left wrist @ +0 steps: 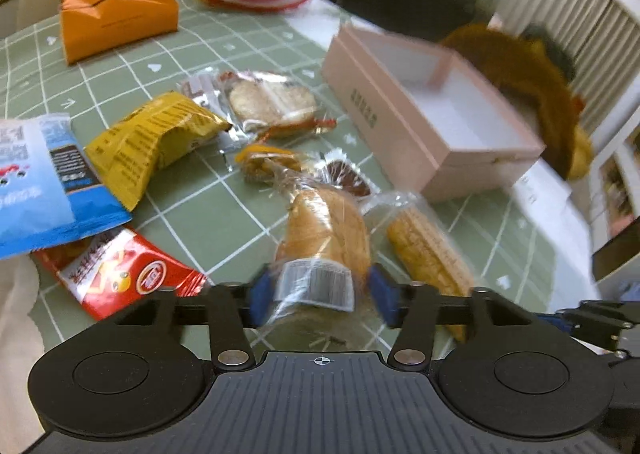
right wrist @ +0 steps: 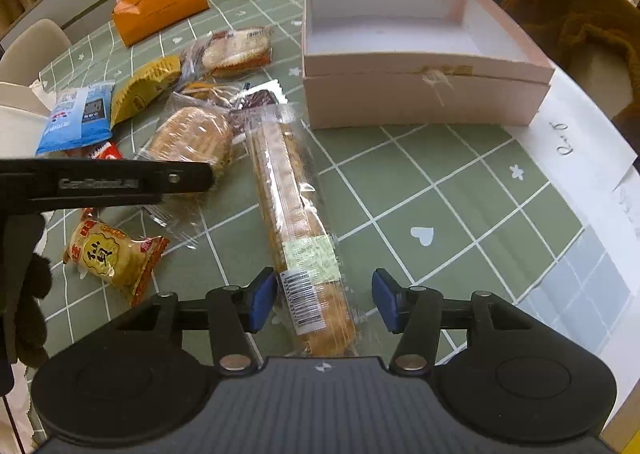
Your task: Organize snacks
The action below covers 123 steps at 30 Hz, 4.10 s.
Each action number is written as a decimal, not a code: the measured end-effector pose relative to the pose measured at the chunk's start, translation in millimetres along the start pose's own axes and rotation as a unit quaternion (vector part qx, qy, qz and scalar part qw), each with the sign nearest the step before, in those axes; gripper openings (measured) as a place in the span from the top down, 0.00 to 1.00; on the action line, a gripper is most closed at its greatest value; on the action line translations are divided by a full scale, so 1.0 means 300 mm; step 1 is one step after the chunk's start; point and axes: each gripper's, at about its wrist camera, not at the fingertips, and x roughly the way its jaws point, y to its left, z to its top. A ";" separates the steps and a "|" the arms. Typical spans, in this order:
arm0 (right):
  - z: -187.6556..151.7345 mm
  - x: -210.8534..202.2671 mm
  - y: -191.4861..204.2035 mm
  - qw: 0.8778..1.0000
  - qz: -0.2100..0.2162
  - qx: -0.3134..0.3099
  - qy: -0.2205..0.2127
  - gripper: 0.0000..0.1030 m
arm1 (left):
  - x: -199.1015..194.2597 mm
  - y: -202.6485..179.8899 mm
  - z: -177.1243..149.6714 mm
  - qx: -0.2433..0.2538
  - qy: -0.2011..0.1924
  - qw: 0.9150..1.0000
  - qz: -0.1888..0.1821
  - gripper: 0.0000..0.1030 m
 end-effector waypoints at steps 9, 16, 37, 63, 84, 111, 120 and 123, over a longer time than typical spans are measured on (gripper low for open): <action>-0.032 -0.062 0.039 0.998 -0.002 -0.041 -0.037 0.46 | -0.124 0.032 -0.035 -0.008 -0.031 0.999 0.009 0.61; -0.029 -0.128 0.107 0.995 0.031 -0.061 -0.074 0.37 | -0.227 0.112 -0.028 -0.055 -0.062 0.996 0.021 0.62; -0.004 0.072 0.548 0.970 0.089 -0.225 -0.037 0.61 | -0.440 0.279 -0.139 -0.105 -0.070 0.990 0.064 0.63; -0.010 0.061 0.497 0.951 0.114 -0.287 -0.016 0.44 | -0.446 0.189 -0.198 -0.105 -0.044 0.991 0.072 0.63; -0.028 -0.257 0.061 0.988 0.057 -0.134 -0.049 0.64 | -0.373 -0.123 -0.167 -0.065 -0.023 0.997 -0.047 0.63; 0.494 -0.218 -0.439 0.990 0.084 -0.012 -0.113 0.44 | 0.001 -0.213 0.539 -0.102 -0.025 0.994 -0.042 0.60; 0.309 0.015 -0.286 0.990 0.131 -0.049 -0.015 0.44 | 0.211 -0.063 0.395 -0.074 0.049 0.995 0.055 0.60; 0.346 0.084 -0.250 0.991 0.127 -0.049 -0.015 0.44 | 0.211 -0.110 0.347 -0.017 0.047 0.997 0.063 0.60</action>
